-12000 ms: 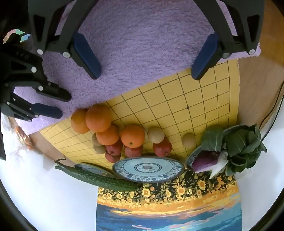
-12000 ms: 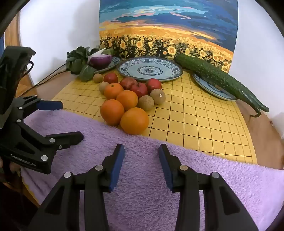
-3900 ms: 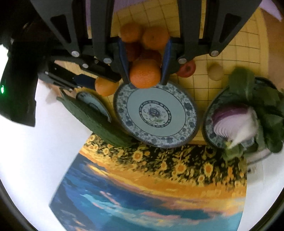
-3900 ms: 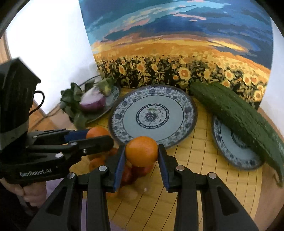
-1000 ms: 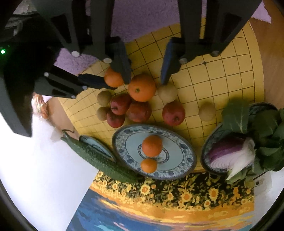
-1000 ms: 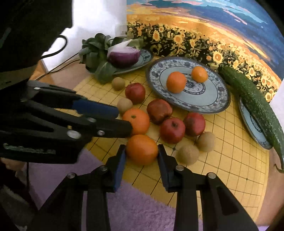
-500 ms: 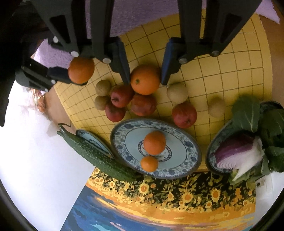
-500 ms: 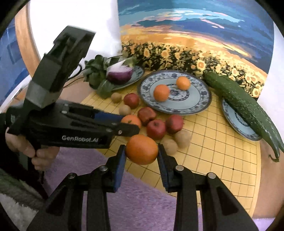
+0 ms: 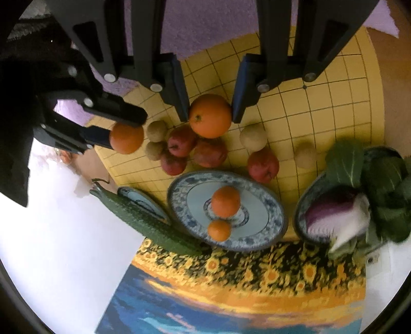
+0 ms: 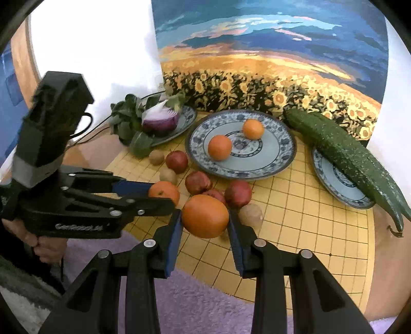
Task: Organize fruits
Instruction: 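Lower the right tool's orange onto the plate and open while the left tool places its orange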
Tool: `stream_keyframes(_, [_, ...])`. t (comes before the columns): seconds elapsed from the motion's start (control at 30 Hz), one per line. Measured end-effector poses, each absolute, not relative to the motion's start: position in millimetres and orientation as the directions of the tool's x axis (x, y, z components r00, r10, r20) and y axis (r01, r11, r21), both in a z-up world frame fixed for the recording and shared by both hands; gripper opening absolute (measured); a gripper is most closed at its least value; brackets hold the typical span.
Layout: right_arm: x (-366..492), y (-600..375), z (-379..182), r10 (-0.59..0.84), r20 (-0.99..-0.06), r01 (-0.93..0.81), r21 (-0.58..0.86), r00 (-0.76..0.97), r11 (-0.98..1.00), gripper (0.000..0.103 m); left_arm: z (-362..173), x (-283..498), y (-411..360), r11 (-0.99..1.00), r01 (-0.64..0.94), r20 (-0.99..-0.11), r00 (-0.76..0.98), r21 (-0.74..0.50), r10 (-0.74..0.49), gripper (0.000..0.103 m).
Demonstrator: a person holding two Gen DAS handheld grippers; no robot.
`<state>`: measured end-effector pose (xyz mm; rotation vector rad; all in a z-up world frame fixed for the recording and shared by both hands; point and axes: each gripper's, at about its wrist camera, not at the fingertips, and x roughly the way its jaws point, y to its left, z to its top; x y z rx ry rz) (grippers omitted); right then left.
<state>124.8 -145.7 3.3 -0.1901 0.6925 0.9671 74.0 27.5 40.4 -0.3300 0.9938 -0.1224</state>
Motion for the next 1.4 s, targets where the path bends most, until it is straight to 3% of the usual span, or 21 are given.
stream_keyframes(0.33, [125, -161, 25, 0.710, -0.558, -0.789, 0.152, 0.429, 0.596, 0.036, 86, 58, 16, 0.979, -0.024, -0.733, 0.666, -0.203, -0.136, 0.035])
stream_keyframes(0.63, [116, -165, 40, 0.732, -0.506, -0.795, 0.138, 0.457, 0.591, 0.036, 106, 48, 22, 0.974, -0.029, -0.664, 0.736, -0.223, -0.130, 0.035])
stream_keyframes(1.0, [130, -156, 33, 0.713, -0.537, -0.780, 0.151, 0.451, 0.607, 0.036, 87, 72, 41, 0.944, -0.069, -0.667, 0.724, -0.323, -0.175, 0.035])
stream_keyframes(1.4, [182, -126, 12, 0.680, -0.611, -0.796, 0.131, 0.405, 0.592, 0.036, 41, 120, 39, 0.941, -0.070, -0.705, 0.681, -0.332, -0.198, 0.035])
